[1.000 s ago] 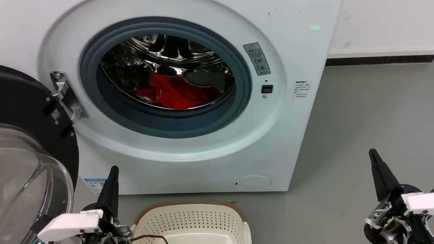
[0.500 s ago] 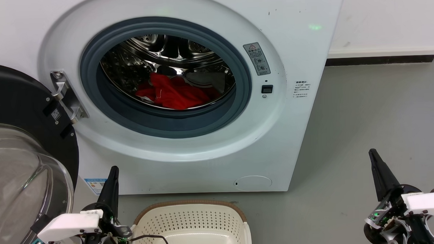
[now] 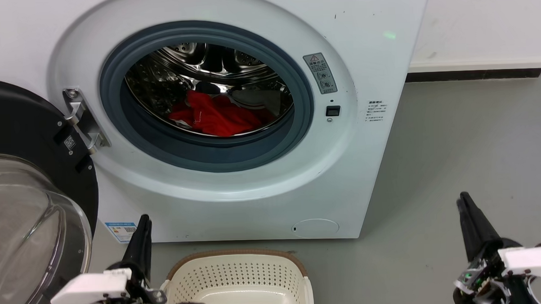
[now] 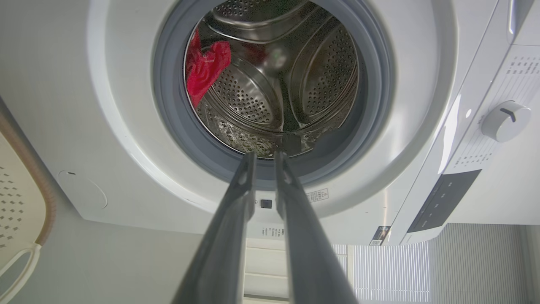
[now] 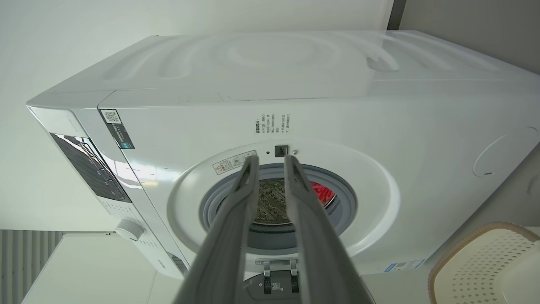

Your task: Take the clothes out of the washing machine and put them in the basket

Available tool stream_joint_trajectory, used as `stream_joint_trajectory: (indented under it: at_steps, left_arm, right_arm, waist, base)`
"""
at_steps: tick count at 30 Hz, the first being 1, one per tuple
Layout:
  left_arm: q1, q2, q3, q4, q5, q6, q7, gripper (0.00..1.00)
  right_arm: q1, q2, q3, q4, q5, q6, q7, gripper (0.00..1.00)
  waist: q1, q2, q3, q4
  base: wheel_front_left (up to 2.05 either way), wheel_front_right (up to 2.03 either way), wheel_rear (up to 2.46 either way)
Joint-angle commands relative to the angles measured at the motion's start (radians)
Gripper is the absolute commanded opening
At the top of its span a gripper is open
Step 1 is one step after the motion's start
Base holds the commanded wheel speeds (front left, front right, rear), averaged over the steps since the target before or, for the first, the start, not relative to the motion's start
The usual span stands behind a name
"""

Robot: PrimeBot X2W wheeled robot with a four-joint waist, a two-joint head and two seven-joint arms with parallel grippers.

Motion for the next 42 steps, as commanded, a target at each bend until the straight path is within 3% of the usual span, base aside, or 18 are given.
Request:
stream_joint_trajectory:
  at_steps: [1,14,21,42]
  left_arm:
    - [-0.003,0.0,-0.005,-0.004,0.003,0.0,-0.005,1.0]
    - [-0.018,0.001,-0.061,-0.023,0.05,0.0,-0.067,1.0]
    - [-0.023,0.001,-0.071,-0.054,0.156,0.0,-0.098,1.0]
    - [-0.047,0.001,-0.107,-0.124,0.576,0.001,-0.179,1.0]
  right_arm:
    - [-0.001,0.0,0.002,-0.006,-0.001,0.0,-0.006,1.0]
    - [0.022,0.0,0.02,-0.054,-0.035,0.0,-0.067,1.0]
    - [0.033,0.0,0.021,-0.079,-0.112,0.0,-0.098,1.0]
    - [0.051,0.001,0.031,-0.171,-0.666,0.0,-0.179,1.0]
  waist:
    - [0.0,0.0,0.0,0.0]
    - [0.0,0.0,0.0,0.001]
    - [0.0,0.0,0.001,0.003]
    - [0.0,0.0,0.01,0.004]
  base:
    - [0.0,0.0,0.0]
    - [0.0,0.0,0.0]
    - [0.0,0.0,0.0]
    - [0.0,0.0,0.0]
